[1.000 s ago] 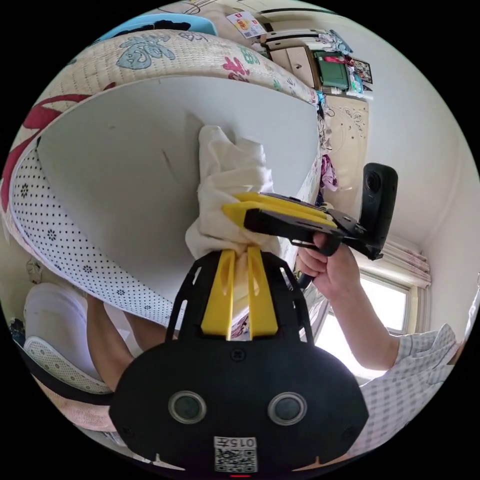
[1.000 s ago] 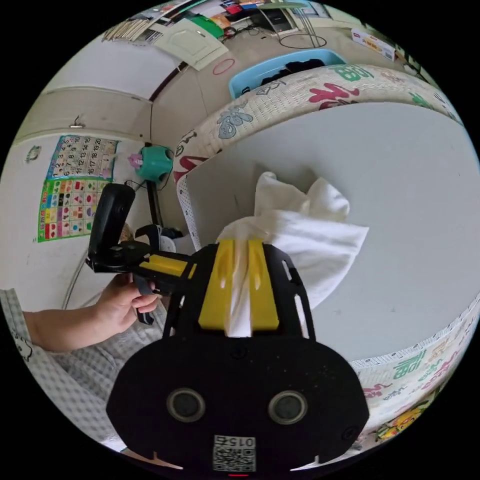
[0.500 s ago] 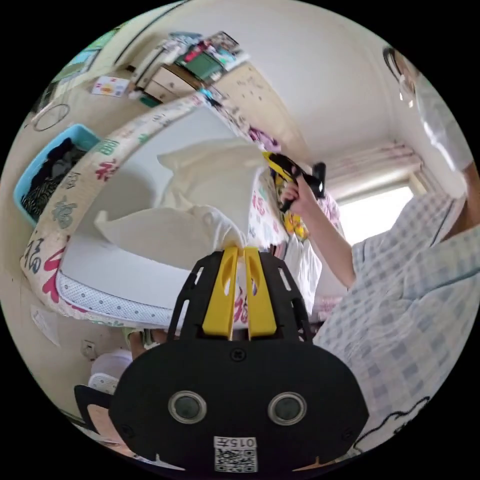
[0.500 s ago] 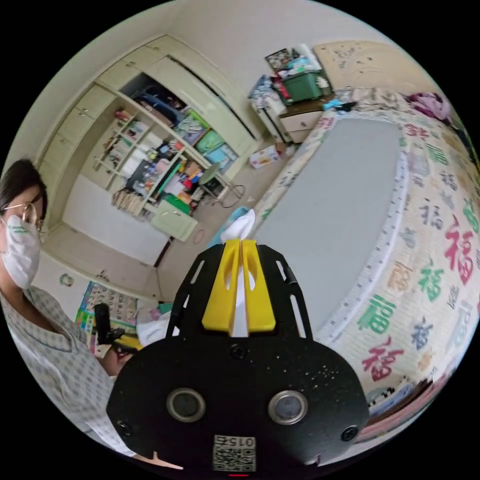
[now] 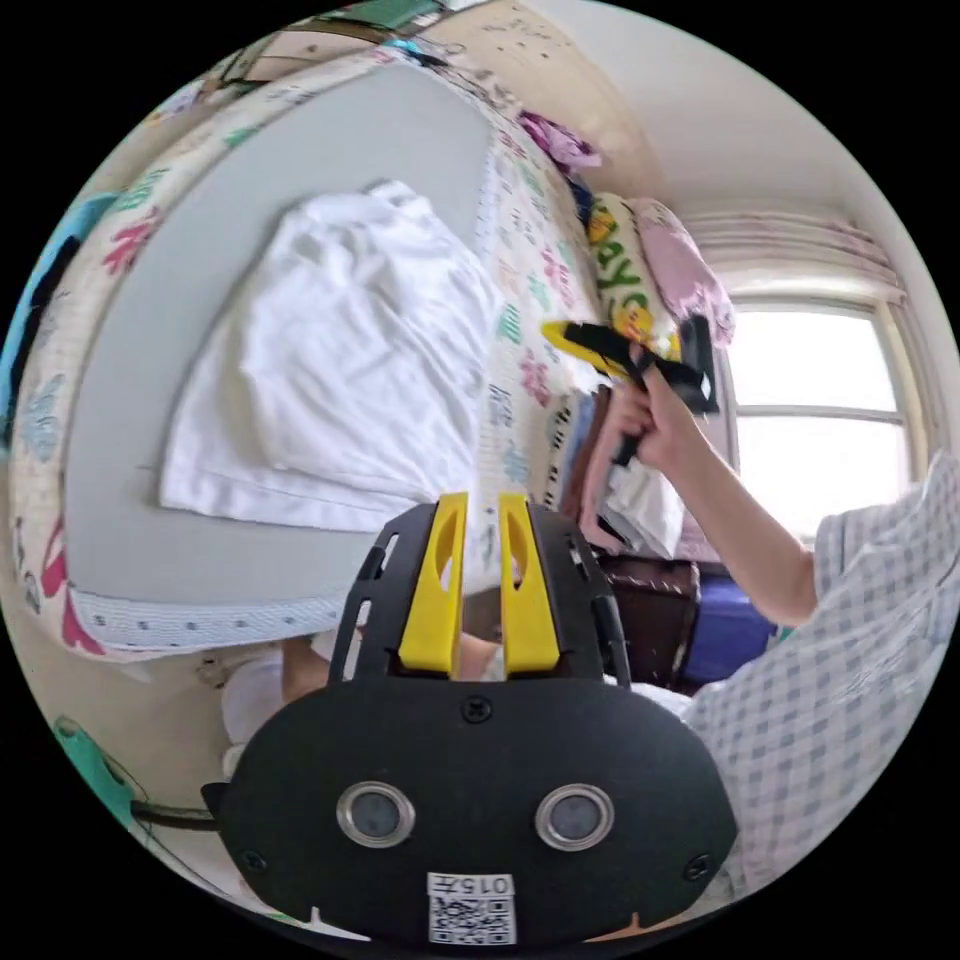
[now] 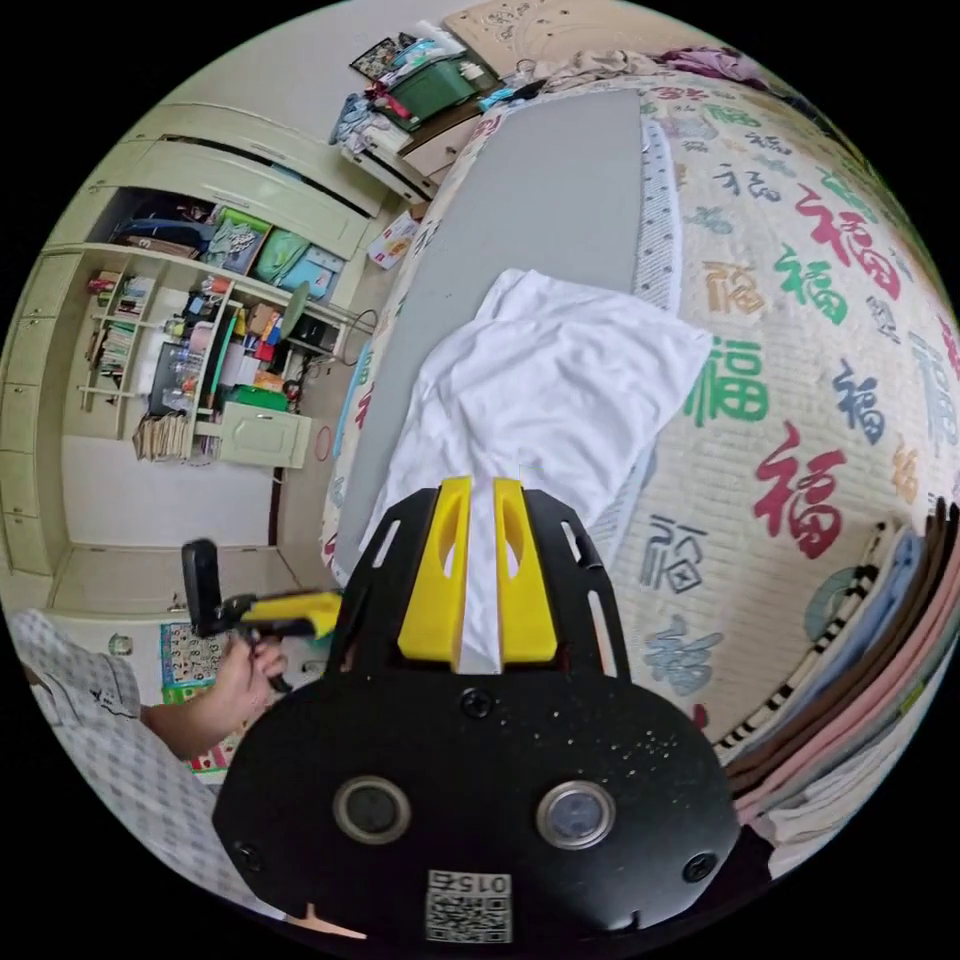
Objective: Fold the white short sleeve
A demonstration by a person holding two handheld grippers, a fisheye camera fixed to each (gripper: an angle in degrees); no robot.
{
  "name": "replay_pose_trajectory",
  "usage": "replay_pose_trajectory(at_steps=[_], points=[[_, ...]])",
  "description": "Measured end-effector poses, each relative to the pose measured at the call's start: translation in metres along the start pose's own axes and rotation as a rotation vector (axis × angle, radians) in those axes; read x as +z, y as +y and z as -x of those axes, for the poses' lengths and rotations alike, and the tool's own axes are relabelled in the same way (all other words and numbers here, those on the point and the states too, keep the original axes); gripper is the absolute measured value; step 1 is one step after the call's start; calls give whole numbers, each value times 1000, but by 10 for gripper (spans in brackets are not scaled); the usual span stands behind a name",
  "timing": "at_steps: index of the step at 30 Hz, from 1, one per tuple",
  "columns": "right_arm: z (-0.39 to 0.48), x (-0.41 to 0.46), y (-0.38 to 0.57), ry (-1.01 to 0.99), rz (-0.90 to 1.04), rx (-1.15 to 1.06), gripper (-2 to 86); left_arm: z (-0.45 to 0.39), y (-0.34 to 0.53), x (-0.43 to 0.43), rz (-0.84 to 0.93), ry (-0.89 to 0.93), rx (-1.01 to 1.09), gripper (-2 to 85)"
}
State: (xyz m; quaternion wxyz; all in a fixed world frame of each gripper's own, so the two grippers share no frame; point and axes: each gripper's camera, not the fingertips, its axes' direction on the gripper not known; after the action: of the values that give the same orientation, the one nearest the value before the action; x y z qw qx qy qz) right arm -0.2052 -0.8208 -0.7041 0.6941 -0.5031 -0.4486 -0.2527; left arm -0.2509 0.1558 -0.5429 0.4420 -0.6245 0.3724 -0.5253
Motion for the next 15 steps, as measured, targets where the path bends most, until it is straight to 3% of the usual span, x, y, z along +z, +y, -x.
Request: replay_pose_trajectory(at_steps=[2,8,10,15], points=[[23,21,2,-45,14,-19,53,28,-21,-11,-51,-91,-78,66],[102,91,-22,-17,73,-157,66,78,-76,25,3,-33,-207,64],[124,113,-33,1,106,-194,72,83,-79,42,20,69,-248,30],[185,197,-44,266,242,-331,89,60,-81,61,87,219,-181,-6]])
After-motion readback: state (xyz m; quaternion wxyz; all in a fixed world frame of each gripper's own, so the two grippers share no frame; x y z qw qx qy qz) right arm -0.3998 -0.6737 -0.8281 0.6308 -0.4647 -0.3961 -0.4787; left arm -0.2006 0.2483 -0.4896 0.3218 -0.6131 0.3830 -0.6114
